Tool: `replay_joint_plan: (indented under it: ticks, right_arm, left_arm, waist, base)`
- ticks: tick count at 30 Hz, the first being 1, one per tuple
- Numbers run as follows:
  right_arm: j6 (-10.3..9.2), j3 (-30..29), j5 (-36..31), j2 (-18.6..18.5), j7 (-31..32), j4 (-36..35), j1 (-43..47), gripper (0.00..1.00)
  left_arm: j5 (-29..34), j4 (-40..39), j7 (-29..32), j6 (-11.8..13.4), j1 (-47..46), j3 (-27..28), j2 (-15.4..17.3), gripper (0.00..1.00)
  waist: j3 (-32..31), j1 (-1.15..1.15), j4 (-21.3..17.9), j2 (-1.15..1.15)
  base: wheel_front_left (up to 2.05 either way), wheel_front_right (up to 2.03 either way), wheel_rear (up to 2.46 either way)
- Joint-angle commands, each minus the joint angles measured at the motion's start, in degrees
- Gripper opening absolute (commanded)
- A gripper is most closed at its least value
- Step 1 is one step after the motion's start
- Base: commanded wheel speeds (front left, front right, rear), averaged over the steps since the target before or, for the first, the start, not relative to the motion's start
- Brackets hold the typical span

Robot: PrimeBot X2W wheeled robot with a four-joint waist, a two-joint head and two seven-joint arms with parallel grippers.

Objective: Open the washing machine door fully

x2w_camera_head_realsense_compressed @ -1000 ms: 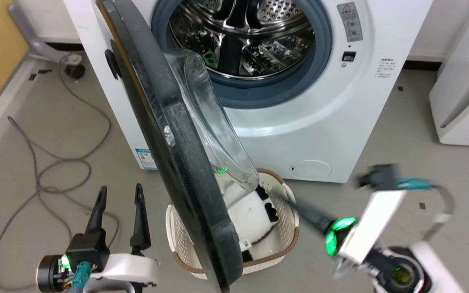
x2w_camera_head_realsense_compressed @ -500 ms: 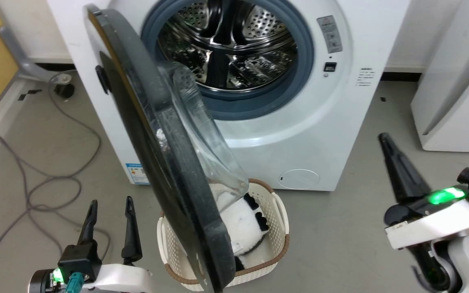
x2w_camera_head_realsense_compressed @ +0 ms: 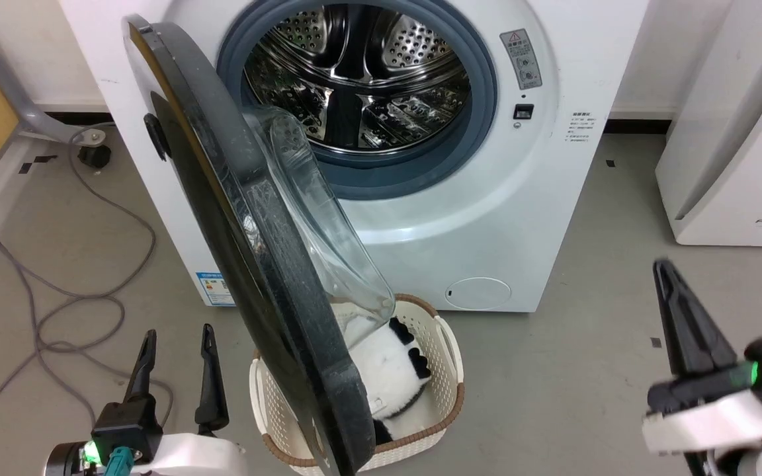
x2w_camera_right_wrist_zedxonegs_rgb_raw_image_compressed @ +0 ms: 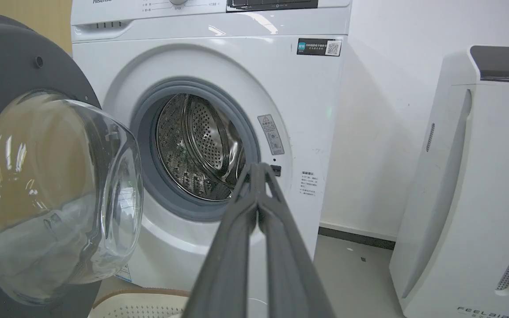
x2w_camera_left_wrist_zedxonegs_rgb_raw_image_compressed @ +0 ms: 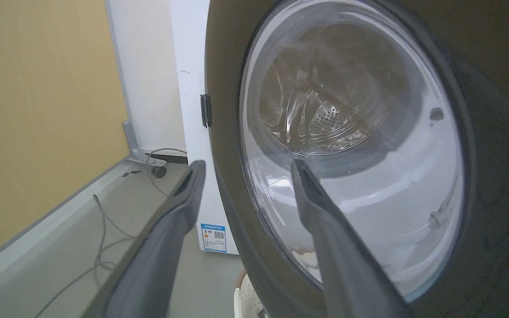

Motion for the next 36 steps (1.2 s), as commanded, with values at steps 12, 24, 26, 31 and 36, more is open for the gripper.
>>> replay_joint_plan:
  ticks: [12,24,26,31,36]
  right_arm:
    - [0.30,-3.7,-1.3,6.3,-0.2,1.9,9.4,0.00]
    - [0.30,-5.7,-1.5,8.2,-0.2,2.0,11.4,1.00]
    - [0.30,-5.9,-1.7,8.3,-0.2,1.8,11.6,1.00]
    - [0.30,-6.1,-1.7,8.3,-0.2,1.8,11.8,1.00]
    - [0.30,-6.1,-1.6,8.4,-0.2,1.6,11.9,1.00]
  left_arm:
    - [0.4,0.0,-0.3,-0.4,0.9,-0.5,0.1,1.00]
    - [0.4,0.4,-0.3,-0.2,1.1,-0.6,0.1,1.00]
    - [0.3,0.4,-0.3,-0.2,1.1,-0.6,0.1,1.00]
    - [0.4,-0.1,-0.3,-0.3,0.8,-0.1,0.1,0.00]
    - [0.8,-3.3,-0.3,-0.9,-1.1,0.8,0.1,0.00]
  waist:
    - [-0.8,0.00,0.5,0.00]
    - [-1.5,0.00,0.6,0.00]
    - [-1.5,0.00,0.7,0.00]
    - [-1.6,0.00,0.8,0.00]
    - [-1.5,0.00,1.1,0.00]
  base:
    - [0.00,0.00,0.00]
    - [0.00,0.00,0.00]
    - [0.00,0.00,0.00]
    - [0.00,0.00,0.00]
    - [0.00,0.00,0.00]
